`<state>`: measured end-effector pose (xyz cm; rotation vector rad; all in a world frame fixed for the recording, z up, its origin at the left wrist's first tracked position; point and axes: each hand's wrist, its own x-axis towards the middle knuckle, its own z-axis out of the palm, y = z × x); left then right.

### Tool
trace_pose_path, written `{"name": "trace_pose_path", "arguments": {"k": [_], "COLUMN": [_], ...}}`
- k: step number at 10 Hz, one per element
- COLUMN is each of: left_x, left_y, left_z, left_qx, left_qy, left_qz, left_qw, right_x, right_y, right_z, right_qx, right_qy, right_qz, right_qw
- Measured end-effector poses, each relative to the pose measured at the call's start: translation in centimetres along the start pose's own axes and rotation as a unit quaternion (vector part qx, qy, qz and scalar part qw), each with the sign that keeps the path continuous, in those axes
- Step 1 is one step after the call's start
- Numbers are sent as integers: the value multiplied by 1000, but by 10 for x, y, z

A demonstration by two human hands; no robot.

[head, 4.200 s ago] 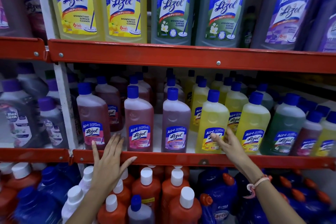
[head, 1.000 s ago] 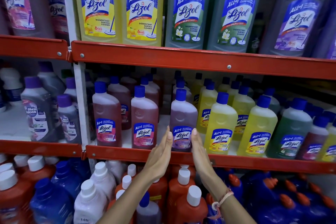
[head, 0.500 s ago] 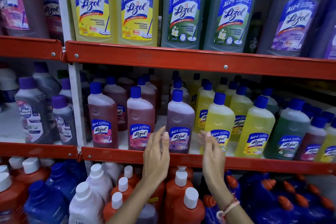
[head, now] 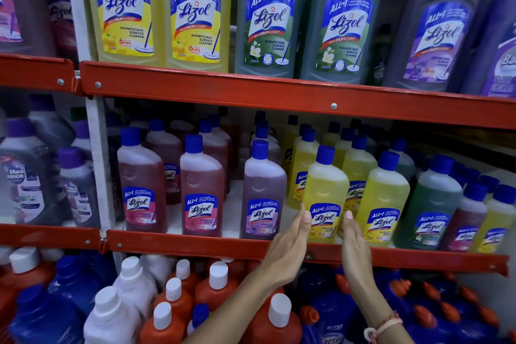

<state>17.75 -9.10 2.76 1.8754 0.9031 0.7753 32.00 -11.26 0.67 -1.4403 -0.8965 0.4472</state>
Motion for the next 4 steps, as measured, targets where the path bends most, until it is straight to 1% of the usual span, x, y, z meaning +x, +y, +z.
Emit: {"name": "trace_pose_path", "arguments": {"k": [1,3,4], "left_x": [0,-2,-7], "left_y": [-4,-5,-2], "left_z": [0,-5,-15], "left_qx": [-17,-7,-4], "left_qy": [9,5,69], "left_qz": [8,16,61], "left_qw": [1000,1000,996], "right_x": [0,-4,-1], "right_y": [1,-2,-13], "right_z": [0,-1,-5], "right_qx": [-12,-35,-15], "right_qy": [-1,-11,18], "right_qz": [2,-13,-36], "right_qw": [1000,999,999]}}
